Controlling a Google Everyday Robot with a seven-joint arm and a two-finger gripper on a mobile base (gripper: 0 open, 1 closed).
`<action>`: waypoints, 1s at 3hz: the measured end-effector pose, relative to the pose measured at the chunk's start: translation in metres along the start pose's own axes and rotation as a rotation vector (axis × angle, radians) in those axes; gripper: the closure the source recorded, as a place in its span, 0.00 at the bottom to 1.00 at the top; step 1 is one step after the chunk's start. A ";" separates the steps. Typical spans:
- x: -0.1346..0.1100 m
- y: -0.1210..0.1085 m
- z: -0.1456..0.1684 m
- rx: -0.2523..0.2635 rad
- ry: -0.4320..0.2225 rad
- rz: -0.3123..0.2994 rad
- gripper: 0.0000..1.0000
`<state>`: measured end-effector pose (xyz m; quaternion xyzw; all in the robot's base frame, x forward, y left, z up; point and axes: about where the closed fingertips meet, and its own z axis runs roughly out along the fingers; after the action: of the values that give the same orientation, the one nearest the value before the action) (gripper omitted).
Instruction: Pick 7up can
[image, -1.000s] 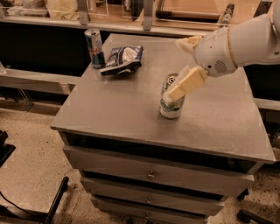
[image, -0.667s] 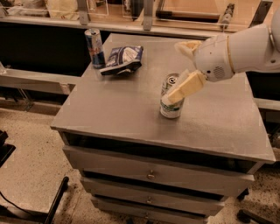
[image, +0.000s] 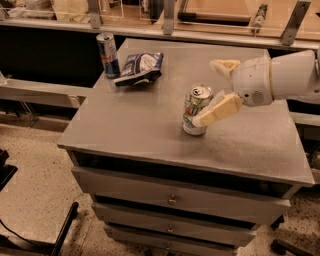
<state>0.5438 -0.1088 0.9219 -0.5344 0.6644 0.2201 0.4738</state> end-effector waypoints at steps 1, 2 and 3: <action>0.000 0.001 0.001 -0.002 -0.002 0.000 0.17; -0.002 0.002 0.003 -0.005 -0.002 -0.003 0.39; -0.003 0.003 0.004 -0.009 -0.003 -0.005 0.64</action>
Offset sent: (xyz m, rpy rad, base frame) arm -0.0002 0.0010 -0.0003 0.0016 -0.0001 0.0016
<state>0.5430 -0.1027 0.9223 -0.5379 0.6614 0.2226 0.4730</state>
